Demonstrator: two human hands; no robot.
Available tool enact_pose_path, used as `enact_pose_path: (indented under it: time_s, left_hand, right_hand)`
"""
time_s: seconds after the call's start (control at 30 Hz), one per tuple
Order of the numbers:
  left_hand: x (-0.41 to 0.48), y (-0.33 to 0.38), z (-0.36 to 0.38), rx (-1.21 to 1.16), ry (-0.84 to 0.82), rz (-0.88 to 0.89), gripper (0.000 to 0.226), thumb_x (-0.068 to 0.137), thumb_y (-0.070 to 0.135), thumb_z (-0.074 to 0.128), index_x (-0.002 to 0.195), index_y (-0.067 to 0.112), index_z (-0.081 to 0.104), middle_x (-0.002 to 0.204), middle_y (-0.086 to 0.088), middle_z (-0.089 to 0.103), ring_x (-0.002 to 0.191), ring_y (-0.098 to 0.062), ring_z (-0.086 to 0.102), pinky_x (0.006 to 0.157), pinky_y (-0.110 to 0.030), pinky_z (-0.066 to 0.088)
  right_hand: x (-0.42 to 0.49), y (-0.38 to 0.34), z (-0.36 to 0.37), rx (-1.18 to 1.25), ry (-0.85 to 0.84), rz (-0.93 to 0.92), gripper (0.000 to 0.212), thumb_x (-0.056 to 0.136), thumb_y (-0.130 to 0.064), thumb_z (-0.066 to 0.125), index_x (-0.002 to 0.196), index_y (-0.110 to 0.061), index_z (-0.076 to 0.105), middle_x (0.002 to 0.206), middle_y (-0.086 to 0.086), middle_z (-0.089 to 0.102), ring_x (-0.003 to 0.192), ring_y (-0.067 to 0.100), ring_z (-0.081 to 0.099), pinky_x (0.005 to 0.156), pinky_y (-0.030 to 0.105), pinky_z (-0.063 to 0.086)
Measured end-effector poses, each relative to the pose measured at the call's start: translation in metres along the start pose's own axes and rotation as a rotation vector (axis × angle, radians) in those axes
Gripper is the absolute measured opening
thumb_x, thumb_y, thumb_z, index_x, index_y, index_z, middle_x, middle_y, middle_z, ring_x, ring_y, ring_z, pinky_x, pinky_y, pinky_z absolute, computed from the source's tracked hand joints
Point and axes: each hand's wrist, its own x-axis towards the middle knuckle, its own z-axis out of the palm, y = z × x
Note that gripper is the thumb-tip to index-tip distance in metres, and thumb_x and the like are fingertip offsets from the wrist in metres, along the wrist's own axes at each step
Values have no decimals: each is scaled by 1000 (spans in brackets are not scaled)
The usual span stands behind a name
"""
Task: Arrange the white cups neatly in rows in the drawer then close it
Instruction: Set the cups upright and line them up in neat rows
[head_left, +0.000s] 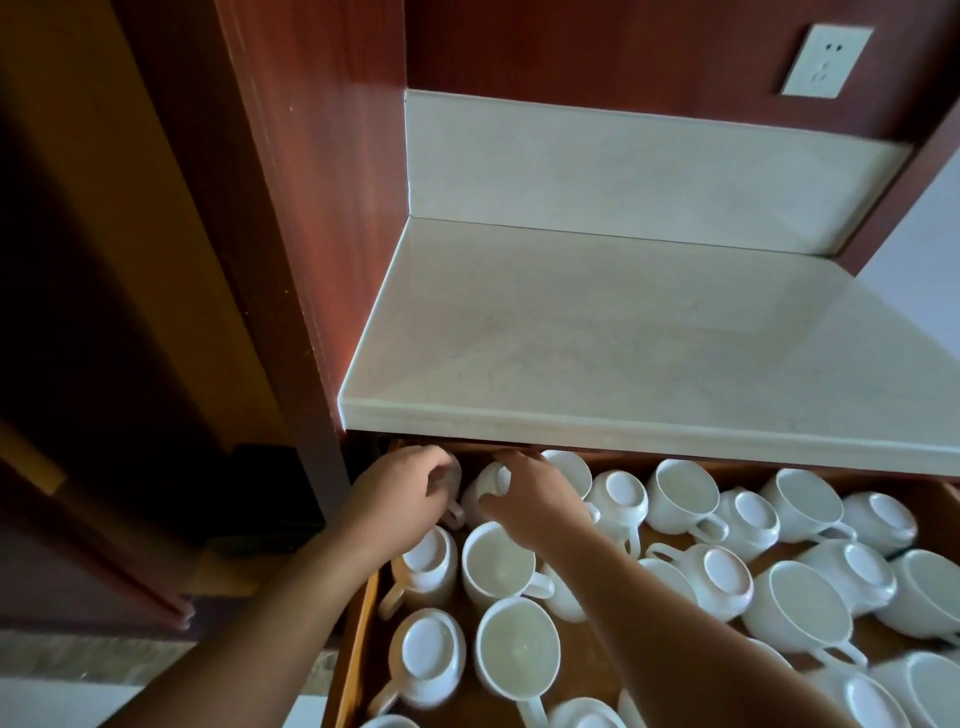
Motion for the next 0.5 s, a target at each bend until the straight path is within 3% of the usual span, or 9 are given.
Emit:
enact_pose_path:
  time_s: [0.13, 0.2, 0.33, 0.43, 0.5]
  left_hand:
    - [-7, 18, -5, -231, 11, -194, 11, 94, 30, 67, 104, 35, 69, 93, 22, 66, 89, 4, 62, 74, -13, 46]
    - [-8, 25, -3, -294, -21, -300, 7, 92, 32, 68, 99, 33, 69, 91, 15, 69, 83, -1, 65, 74, -22, 52]
    - [-11, 40, -1, -448, -68, -446, 14, 85, 35, 70, 90, 22, 72, 80, -2, 77, 74, -21, 75, 83, -42, 61]
    - [-11, 52, 0, -584, -60, -520, 20, 85, 30, 72, 91, 11, 74, 82, -14, 78, 79, -32, 76, 88, -48, 61]
    - [-9, 58, 1, -721, -61, -587, 29, 82, 32, 75, 94, 5, 73, 86, -18, 78, 77, -37, 75, 91, -53, 60]
  right_hand:
    - [-8, 8, -14, 192, 15, 43, 58, 80, -39, 69, 135, -31, 55, 107, -2, 67, 78, 20, 70, 70, 34, 59]
    - [-10, 13, -20, 283, 27, 65, 55, 78, -41, 71, 131, -31, 59, 100, -4, 64, 69, 20, 70, 69, 39, 62]
    - [-15, 27, -28, 433, 23, 108, 64, 77, -39, 77, 137, -27, 58, 105, -1, 66, 72, 26, 73, 66, 36, 62]
    - [-22, 32, -33, 615, 46, 105, 58, 79, -29, 80, 133, -24, 62, 94, -5, 64, 70, 27, 74, 63, 35, 64]
    - [-25, 38, -33, 749, 40, 107, 45, 80, -26, 81, 123, -23, 67, 97, 0, 66, 79, 25, 74, 66, 40, 65]
